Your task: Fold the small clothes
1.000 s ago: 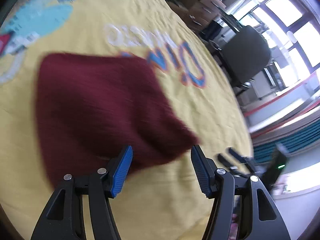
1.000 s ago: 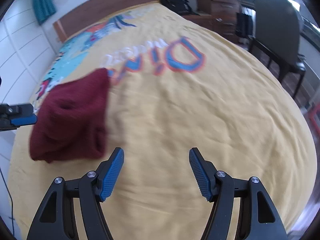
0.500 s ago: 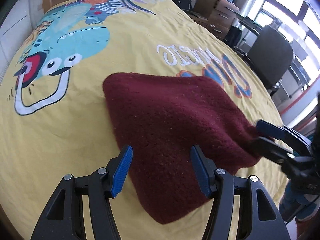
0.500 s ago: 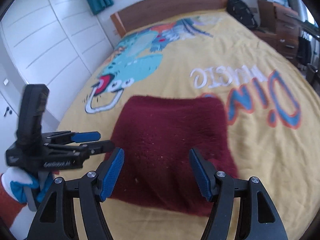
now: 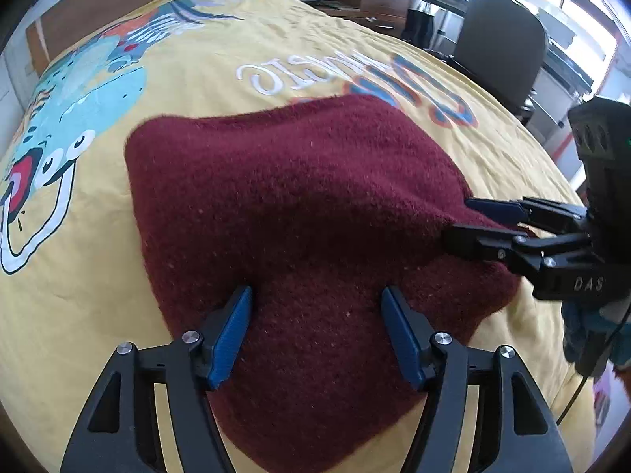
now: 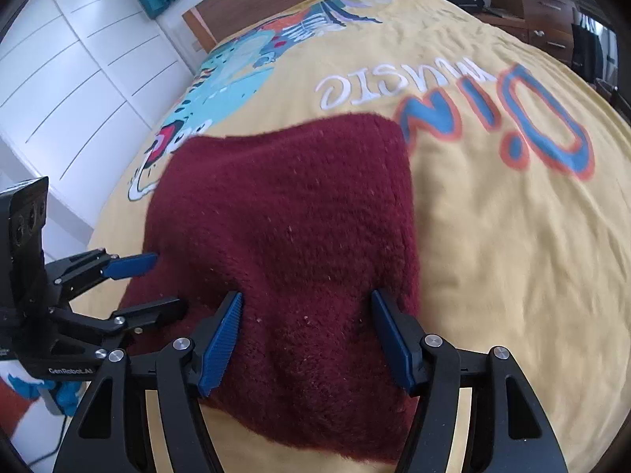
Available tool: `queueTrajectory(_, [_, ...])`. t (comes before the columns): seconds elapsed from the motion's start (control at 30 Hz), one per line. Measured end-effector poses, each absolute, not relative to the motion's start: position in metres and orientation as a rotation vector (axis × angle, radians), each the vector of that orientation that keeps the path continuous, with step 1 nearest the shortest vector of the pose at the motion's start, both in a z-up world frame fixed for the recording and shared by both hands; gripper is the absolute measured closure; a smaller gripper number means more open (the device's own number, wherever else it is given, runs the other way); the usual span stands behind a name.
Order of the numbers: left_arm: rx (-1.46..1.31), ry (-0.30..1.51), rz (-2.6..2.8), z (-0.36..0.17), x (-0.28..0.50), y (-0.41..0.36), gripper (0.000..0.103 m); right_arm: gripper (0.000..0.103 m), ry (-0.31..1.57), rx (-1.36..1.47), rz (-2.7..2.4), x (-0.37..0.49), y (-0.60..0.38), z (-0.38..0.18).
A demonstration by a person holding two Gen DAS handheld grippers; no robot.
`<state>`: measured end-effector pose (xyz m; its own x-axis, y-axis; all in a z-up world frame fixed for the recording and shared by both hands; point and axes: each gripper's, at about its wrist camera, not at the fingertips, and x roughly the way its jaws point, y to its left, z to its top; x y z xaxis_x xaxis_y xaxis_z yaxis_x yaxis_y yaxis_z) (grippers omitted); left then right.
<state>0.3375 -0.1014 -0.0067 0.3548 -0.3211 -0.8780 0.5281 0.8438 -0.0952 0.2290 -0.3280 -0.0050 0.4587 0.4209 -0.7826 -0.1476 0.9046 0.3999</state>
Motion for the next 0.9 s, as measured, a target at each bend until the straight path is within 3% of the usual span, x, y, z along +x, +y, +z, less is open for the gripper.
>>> queueTrajectory(0.23, [0.281, 1.057, -0.569, -0.015, 0.322, -0.106, 0.033, 0.036, 1.042, 0.298, 0.361, 0.212, -0.337, -0.011])
queueTrajectory(0.57, [0.286, 1.069, -0.565, -0.015, 0.31, -0.101, 0.029, 0.036, 1.09, 0.336, 0.347, 0.231, -0.339, -0.014])
queueTrajectory(0.9, [0.038, 1.062, -0.509, 0.024, 0.327, -0.058, 0.029, 0.032, 1.082, 0.3, 0.294, 0.233, -0.346, 0.024])
